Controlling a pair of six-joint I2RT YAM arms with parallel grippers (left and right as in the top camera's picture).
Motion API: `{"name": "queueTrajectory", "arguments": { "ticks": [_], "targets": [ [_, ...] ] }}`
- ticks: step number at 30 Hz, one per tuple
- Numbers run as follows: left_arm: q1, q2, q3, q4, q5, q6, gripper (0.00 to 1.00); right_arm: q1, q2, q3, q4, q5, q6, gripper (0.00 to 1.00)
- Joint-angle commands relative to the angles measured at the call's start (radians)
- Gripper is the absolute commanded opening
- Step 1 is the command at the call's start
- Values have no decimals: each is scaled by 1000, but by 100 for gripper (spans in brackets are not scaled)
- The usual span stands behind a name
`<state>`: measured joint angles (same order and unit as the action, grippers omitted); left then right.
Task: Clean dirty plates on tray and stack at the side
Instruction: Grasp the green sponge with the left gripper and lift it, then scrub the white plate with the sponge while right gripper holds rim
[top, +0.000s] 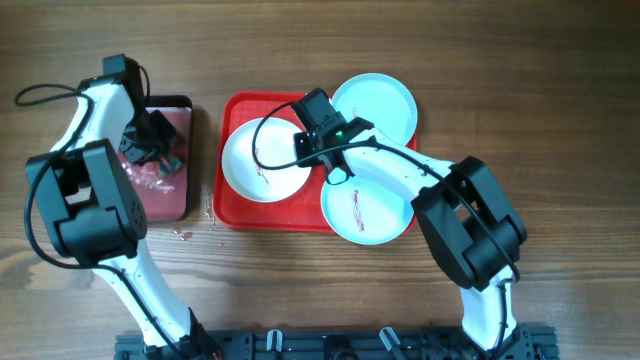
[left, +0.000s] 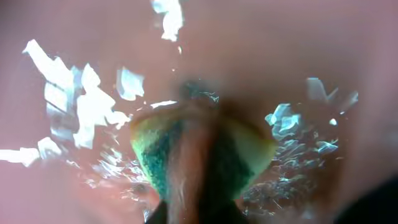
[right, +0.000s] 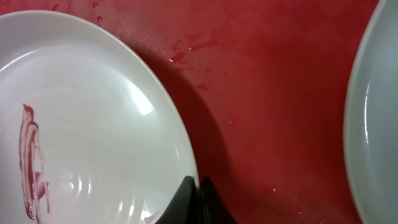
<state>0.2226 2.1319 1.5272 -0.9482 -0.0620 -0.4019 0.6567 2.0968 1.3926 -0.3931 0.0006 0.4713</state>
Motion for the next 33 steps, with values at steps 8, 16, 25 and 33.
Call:
{"name": "queueTrajectory", "arguments": {
  "ticks": [8, 16, 25, 33],
  "targets": [
    [-6, -240, 54, -154, -20, 66, 4, -1, 50, 6, -3, -48, -3, 4],
    [-6, -325, 54, -247, -2, 135, 4, -59, 50, 8, 16, -285, -79, 4],
    [-85, -315, 33, -195, 270, 293, 4, -102, 50, 8, 32, -428, -48, 4],
    [-309, -312, -347, 191, 253, 71, 4, -106, 50, 8, 29, -428, -49, 4]
  ]
}}
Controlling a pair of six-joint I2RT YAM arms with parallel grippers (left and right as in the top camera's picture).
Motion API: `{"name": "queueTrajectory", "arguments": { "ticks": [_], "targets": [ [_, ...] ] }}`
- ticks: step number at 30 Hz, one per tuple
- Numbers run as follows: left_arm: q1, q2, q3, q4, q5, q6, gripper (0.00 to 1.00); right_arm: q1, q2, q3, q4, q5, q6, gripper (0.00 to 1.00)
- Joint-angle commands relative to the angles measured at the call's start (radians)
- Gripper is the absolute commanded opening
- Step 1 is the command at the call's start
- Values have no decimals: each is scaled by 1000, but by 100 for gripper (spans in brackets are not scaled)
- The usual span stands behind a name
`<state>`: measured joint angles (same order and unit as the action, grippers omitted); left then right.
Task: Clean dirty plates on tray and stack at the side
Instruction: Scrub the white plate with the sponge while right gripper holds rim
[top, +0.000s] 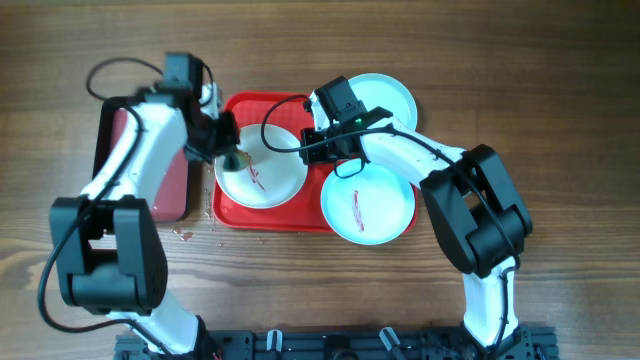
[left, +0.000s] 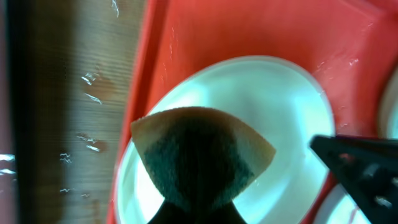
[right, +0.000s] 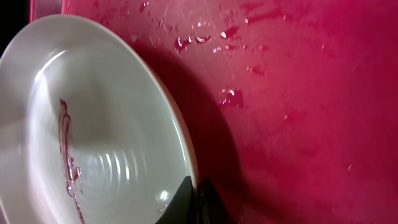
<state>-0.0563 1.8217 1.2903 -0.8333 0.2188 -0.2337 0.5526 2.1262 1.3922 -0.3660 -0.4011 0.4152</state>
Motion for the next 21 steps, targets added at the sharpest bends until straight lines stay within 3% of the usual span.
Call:
{"name": "queueTrajectory", "arguments": {
  "ticks": [1, 5, 9, 12, 17, 19, 21],
  "targets": [
    [-40, -2, -145, 111, -29, -97, 4, -2, 21, 8, 3, -26, 7, 4],
    [-85, -2, -267, 244, -85, -165, 4, -2, 21, 8, 3, -26, 7, 4],
    [-173, -2, -277, 298, 55, -136, 4, -2, 21, 8, -1, -21, 6, 4],
    [-234, -2, -277, 351, -60, -138, 4, -2, 21, 8, -5, -14, 6, 4],
    [-177, -2, -277, 398, -467, -374, 4, -2, 21, 8, -12, -2, 7, 4],
    [-131, -2, -277, 459, -495, -381, 4, -2, 21, 8, -13, -2, 6, 4],
    [-99, -2, -277, 478, -413, -380, 4, -2, 21, 8, -13, -2, 6, 4]
  ]
}}
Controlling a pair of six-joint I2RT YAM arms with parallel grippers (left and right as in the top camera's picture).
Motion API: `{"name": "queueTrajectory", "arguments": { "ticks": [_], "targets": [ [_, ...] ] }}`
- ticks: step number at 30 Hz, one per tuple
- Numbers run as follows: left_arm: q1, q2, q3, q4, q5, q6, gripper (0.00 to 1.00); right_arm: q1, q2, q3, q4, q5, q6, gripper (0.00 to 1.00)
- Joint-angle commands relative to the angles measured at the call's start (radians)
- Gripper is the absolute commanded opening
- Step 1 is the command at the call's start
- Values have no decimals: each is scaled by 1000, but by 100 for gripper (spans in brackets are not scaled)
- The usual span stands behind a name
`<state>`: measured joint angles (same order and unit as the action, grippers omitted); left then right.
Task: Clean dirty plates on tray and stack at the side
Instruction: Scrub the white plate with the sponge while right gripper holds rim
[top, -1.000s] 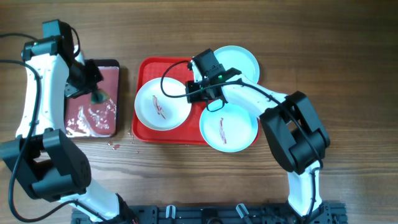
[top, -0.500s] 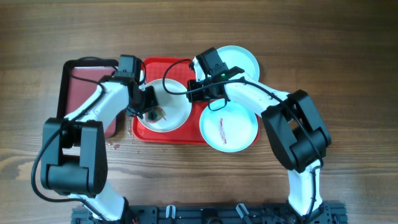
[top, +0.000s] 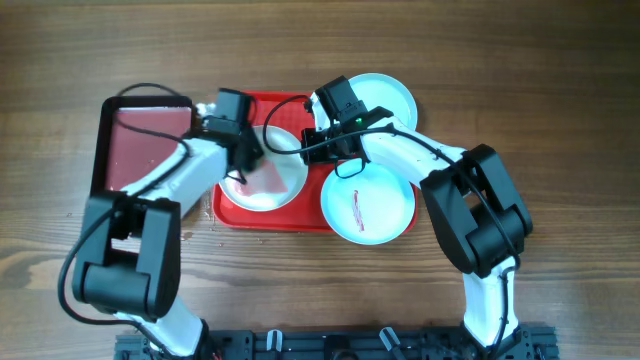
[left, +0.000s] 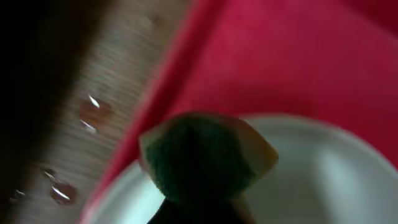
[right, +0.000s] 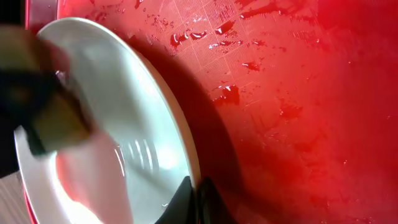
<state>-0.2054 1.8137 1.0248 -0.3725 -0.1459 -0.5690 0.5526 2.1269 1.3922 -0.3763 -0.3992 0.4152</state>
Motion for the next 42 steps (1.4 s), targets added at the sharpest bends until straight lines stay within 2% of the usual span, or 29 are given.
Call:
{"name": "queueTrajectory", "arguments": {
  "ticks": [1, 4, 5, 8, 12, 14, 17, 20, 22, 24, 26, 28, 31, 33, 36, 39, 42],
  "targets": [
    [56, 6, -11, -6, 45, -29, 4, -2, 20, 8, -2, 0, 7, 4],
    [35, 6, -11, -130, 325, 115, 4, -2, 20, 8, -2, -1, 7, 4],
    [10, 6, -11, -197, 457, 220, 4, -2, 20, 8, -3, -1, 7, 4],
    [-26, 6, -11, -227, 584, 346, 4, -2, 20, 8, -3, -1, 7, 4],
    [-42, 6, -11, -109, 463, 317, 4, -2, 20, 8, -6, -1, 6, 4],
    [-35, 6, -11, -50, 235, 202, 4, -2, 20, 8, -6, -1, 7, 4],
    [-14, 6, -11, -43, 65, 141, 4, -2, 20, 8, -6, -1, 7, 4],
    [19, 6, -11, -125, 87, 79, 4, -2, 20, 8, -5, 0, 7, 4],
    [21, 6, -11, -209, 174, 58, 4, -2, 20, 8, -5, 0, 7, 4],
    [20, 6, -11, -324, 368, 59, 4, -2, 20, 8, -6, 7, 7, 4],
    [20, 6, -11, -360, 547, 95, 4, -2, 20, 8, -6, 7, 7, 4],
    [20, 6, -11, -315, 594, 117, 4, -2, 20, 8, -6, 7, 7, 4],
    [20, 6, -11, -164, 534, 116, 4, -1, 20, 8, -17, 7, 7, 4],
    [20, 6, -11, -93, 369, 108, 4, 0, 20, 8, -21, 7, 6, 5],
    [20, 6, -11, -134, 175, -9, 4, 0, 20, 8, -28, 11, 6, 4],
    [20, 6, -11, -259, 175, -130, 4, 0, 20, 8, -28, 33, 6, 4],
    [20, 6, -11, -365, 301, -153, 4, 0, 20, 8, -29, 33, 7, 4]
  ]
}}
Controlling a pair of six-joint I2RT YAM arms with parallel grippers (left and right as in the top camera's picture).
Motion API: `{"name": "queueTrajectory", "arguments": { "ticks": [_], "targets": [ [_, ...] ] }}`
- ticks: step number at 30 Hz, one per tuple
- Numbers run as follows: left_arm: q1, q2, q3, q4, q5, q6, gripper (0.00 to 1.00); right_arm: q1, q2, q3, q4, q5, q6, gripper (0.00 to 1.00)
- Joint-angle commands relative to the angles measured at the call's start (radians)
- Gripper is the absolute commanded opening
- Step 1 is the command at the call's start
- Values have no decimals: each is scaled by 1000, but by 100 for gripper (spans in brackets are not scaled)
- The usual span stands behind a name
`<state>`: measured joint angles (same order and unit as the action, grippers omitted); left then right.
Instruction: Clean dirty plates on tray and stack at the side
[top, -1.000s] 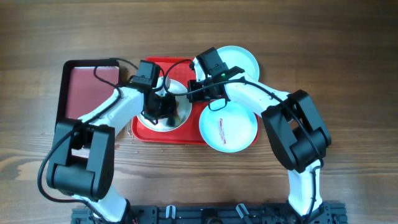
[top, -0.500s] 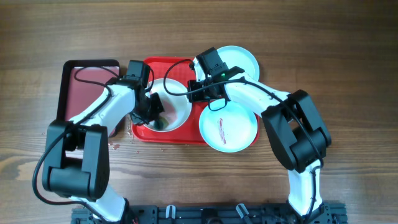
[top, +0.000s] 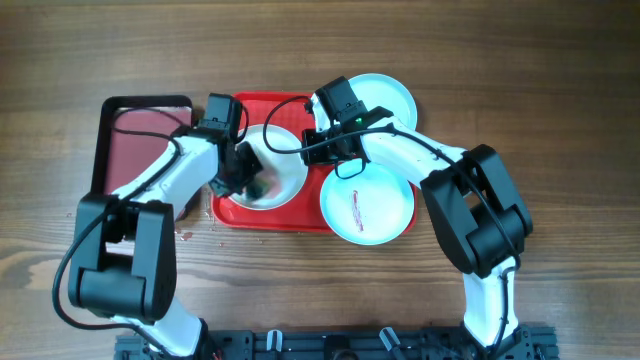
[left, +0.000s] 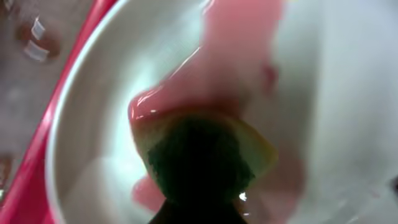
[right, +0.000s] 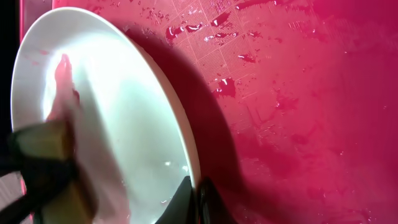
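A white plate (top: 285, 178) lies on the left half of the red tray (top: 300, 218). My right gripper (top: 312, 150) is shut on its right rim, and that side casts a shadow on the tray. In the right wrist view the fingers pinch the plate (right: 124, 93) at the right gripper (right: 198, 196). My left gripper (top: 245, 182) is shut on a yellow-green sponge (left: 202, 152) pressed on the plate (left: 336, 93), with a pink smear (left: 233, 56) behind it. The sponge (right: 43, 146) shows at the plate's far side. A second plate (top: 367, 205) carries a red streak.
A pale plate (top: 385, 100) sits at the tray's back right corner, partly off it. A dark basin (top: 140, 130) of pinkish water stands left of the tray. Water drops (top: 185, 235) lie on the wooden table by the tray's front left corner.
My left gripper has moved with the sponge from the plate's back left part to its front left part. A pink wet smear now crosses the plate. The right gripper holds the rim as before.
At first the sponge was in the basin's pinkish water in my left gripper, and my right gripper pinched the streaked plate's rim. Then the sponge hung over the plate's left edge. Then it lay on the plate, and now it sits nearer the front, the streak smeared.
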<state>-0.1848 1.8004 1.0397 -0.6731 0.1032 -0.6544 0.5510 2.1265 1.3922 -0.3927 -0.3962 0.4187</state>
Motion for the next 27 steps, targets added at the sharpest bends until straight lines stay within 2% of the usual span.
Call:
{"name": "queueTrajectory", "arguments": {
  "ticks": [1, 5, 8, 10, 12, 14, 16, 21, 23, 24, 27],
  "targets": [
    [-1, 19, -26, -80, 118, -59, 4, 1, 21, 8, -13, 30, 3, 4],
    [-1, 19, -26, -13, 368, 35, 4, 1, 21, 8, -16, 30, 3, 4],
    [-1, 19, -26, 127, 368, 45, 4, 1, 21, 8, -16, 31, 3, 4],
    [-1, 19, -26, 225, 261, 45, 4, 1, 21, 8, -18, 31, 3, 4],
    [-1, 19, -26, 242, 10, 44, 7, 1, 21, 8, -22, 34, 3, 4],
    [0, 19, -26, 192, -220, 44, 9, 1, 21, 8, -23, 47, 3, 4],
    [0, 19, -26, 108, -322, 44, 4, 1, 21, 8, -22, 53, 3, 5],
    [3, -8, 2, -50, -181, 70, 4, 1, 21, 8, -24, 53, 3, 4],
    [30, -64, 110, -126, -134, 150, 4, 1, 21, 8, -36, 53, 3, 4],
    [104, -121, 290, -241, -125, 195, 4, 1, 21, 8, -43, 53, 3, 4],
    [199, -148, 454, -330, -127, 241, 4, 1, 20, 8, -58, 59, 3, 4]
  ]
}}
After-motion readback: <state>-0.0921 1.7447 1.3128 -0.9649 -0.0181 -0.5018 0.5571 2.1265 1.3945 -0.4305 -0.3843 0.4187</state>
